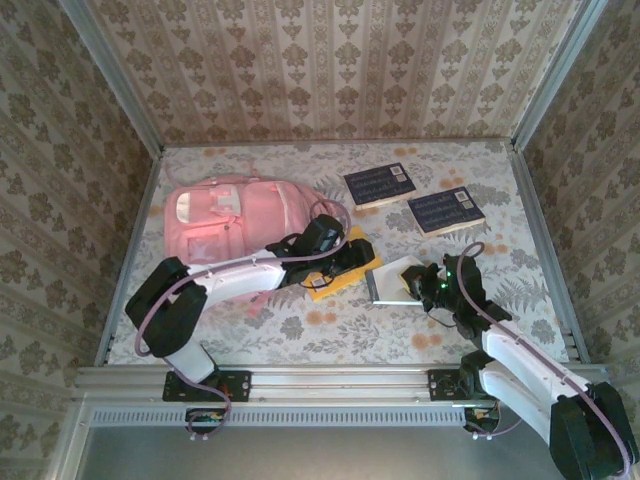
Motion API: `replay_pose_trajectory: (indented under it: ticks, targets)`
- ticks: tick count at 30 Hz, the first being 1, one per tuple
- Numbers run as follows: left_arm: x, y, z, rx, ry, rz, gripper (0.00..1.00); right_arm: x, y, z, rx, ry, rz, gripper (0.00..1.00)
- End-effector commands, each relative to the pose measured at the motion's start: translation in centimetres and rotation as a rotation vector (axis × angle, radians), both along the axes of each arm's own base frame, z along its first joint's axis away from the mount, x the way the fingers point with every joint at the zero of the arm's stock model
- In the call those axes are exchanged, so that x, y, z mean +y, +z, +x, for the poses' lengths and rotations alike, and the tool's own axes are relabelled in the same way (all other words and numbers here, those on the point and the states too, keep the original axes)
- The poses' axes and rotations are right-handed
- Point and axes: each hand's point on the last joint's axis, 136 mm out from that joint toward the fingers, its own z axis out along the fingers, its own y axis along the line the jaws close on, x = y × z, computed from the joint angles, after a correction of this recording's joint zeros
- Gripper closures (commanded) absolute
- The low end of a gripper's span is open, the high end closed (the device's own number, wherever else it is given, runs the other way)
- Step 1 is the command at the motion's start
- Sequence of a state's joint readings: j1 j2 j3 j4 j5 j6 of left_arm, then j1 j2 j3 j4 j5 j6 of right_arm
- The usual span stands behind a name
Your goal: Pack books, pencil case, and school supplies into a backpack
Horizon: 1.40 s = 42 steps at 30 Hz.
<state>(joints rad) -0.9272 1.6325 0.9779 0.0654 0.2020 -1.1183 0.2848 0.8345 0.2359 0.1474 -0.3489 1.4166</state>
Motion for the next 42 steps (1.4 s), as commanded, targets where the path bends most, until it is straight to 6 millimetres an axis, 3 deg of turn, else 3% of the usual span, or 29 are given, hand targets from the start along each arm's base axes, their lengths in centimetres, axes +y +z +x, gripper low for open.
replay_pose_trajectory:
  ticks: [1, 6, 12, 18, 29, 34, 37, 42]
  targets:
    - [-1.1, -1.2, -0.2, 0.080, 0.023, -0.079, 0.30, 0.6, 2.7, 1.6, -0.061, -0.011, 0.066, 1.00]
    - [-2.5, -2.1, -0.4, 0.132, 0.026, -0.146, 0.33, 0.7, 2.7, 1.8, -0.056, -0.008, 0.069, 1.00]
    - [-1.9, -3.4, -0.7, 0.144, 0.048, -0.096, 0.33, 0.6, 2.6, 1.7, -0.056, -0.014, 0.067, 1.00]
    - [-3.1, -3.9, -0.6, 0.183, 0.050, -0.154, 0.41, 0.6, 2.0, 1.4, -0.040, -0.016, 0.072, 1.00]
    - [-3.9, -3.7, -0.2, 0.173, 0.050, -0.212, 0.79, 0.0, 0.7, 0.9, -0.021, -0.037, 0.053, 1.00]
    - [-3.6, -2.4, 0.2, 0.136, 0.041, -0.225, 0.93, -0.4, -0.7, 0.1, 0.021, -0.029, -0.007, 0.99]
    - [-3.0, -1.1, 0.6, 0.094, 0.037, -0.222, 0.96, -0.8, -1.7, -0.5, 0.043, -0.031, -0.041, 0.88]
    - [-1.6, 2.2, 1.4, 0.006, 0.029, -0.208, 0.99, -2.1, -2.2, -1.3, 0.054, -0.027, -0.152, 0.45]
